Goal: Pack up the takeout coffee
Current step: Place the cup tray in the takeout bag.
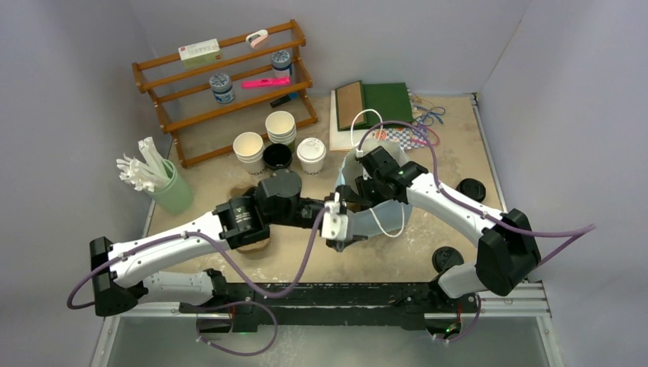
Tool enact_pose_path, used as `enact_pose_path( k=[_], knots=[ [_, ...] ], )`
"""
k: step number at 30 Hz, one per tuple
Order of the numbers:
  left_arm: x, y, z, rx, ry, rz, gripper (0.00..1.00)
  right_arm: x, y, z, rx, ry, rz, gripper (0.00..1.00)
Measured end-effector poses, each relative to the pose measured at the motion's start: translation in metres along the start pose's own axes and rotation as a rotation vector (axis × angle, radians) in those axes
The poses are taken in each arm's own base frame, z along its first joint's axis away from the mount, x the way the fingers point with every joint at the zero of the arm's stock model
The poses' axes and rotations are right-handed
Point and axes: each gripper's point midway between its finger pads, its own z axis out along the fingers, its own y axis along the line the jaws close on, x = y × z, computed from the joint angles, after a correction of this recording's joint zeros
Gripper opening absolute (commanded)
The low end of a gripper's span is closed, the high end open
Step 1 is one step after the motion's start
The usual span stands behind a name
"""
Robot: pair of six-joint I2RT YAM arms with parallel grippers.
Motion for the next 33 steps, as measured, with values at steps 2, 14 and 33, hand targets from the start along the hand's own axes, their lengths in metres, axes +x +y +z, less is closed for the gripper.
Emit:
enact_pose_path(
  k=[2, 14, 33],
  knots=[
    [-0.001, -0.010, 0.008, 0.036, 0.003, 0.085, 0.70, 0.000, 0.000, 0.000, 0.000, 0.000, 0.000, 0.13],
    [0.026, -0.016, 0.060, 0.110, 0.157, 0.316, 0.46, 0.000, 0.001, 0.000, -0.001, 0.000, 0.010, 0.13],
    [0.017, -0.068, 0.109, 0.178, 0.174, 0.242, 0.00, 0.004, 0.002, -0.005, 0.027, 0.034, 0.069, 0.13]
  ],
)
